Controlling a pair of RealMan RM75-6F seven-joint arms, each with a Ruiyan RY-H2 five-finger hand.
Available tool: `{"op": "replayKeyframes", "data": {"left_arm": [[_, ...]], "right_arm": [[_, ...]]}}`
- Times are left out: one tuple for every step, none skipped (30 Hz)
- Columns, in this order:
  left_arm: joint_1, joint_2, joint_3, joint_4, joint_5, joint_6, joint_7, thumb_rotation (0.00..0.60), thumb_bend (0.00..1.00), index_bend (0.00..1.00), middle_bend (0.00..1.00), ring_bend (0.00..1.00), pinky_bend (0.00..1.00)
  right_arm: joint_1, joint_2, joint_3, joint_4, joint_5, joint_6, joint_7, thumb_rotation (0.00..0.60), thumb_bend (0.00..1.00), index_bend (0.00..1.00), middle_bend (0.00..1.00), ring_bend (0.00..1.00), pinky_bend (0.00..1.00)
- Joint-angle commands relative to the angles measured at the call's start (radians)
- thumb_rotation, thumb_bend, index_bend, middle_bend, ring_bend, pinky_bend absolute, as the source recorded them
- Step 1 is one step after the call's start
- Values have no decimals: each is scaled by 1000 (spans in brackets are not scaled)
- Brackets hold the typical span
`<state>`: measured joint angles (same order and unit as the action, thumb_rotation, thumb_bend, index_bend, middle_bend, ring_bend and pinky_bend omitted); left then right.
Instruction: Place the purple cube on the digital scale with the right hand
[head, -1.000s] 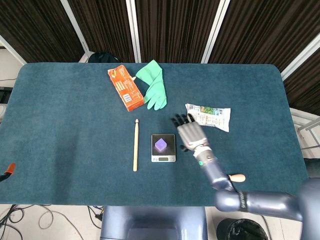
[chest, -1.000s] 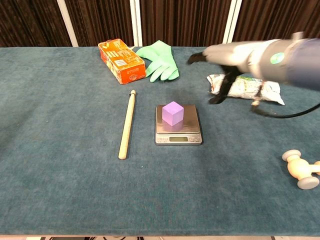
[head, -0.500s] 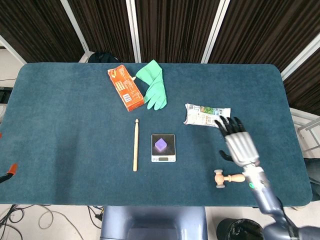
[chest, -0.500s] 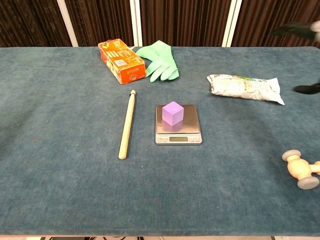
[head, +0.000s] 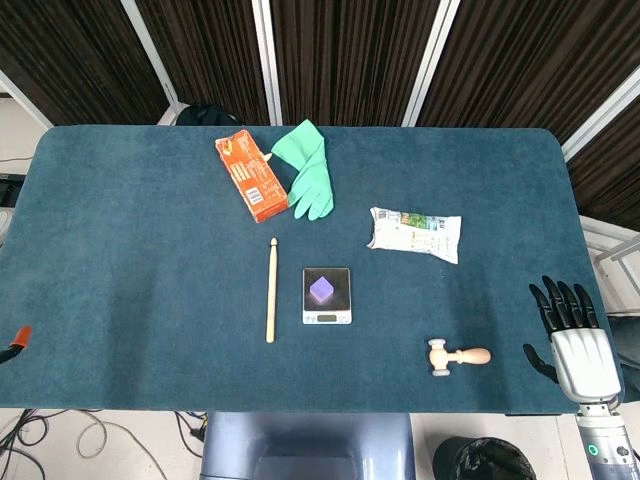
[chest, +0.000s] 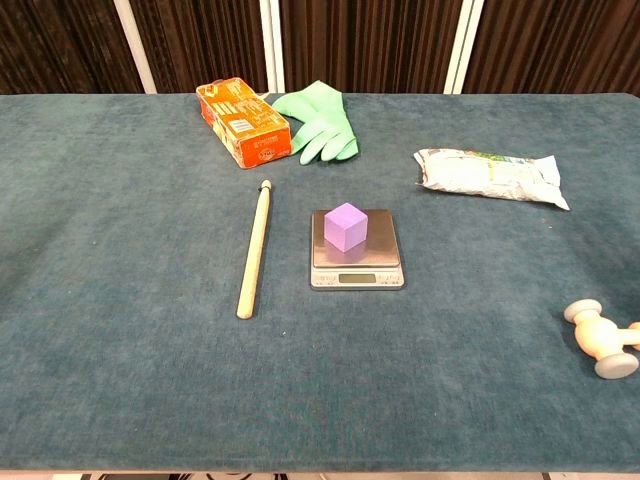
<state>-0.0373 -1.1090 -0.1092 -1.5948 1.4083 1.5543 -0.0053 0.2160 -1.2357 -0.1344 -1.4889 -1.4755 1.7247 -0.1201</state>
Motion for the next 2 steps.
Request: {"op": "replayKeyframes", "data": {"left_arm": [[1,-1,-1,-1,1,5,2,600,253,22,0,0,0],[2,-2,-1,-1,2,7,4,600,253,22,0,0,0]], "right_arm": [[-12,5,8,0,-5,-3,-7,600,325,0,0,0,0],[-14,7,9,-3,-5,-8,-8,600,325,0,0,0,0]]}}
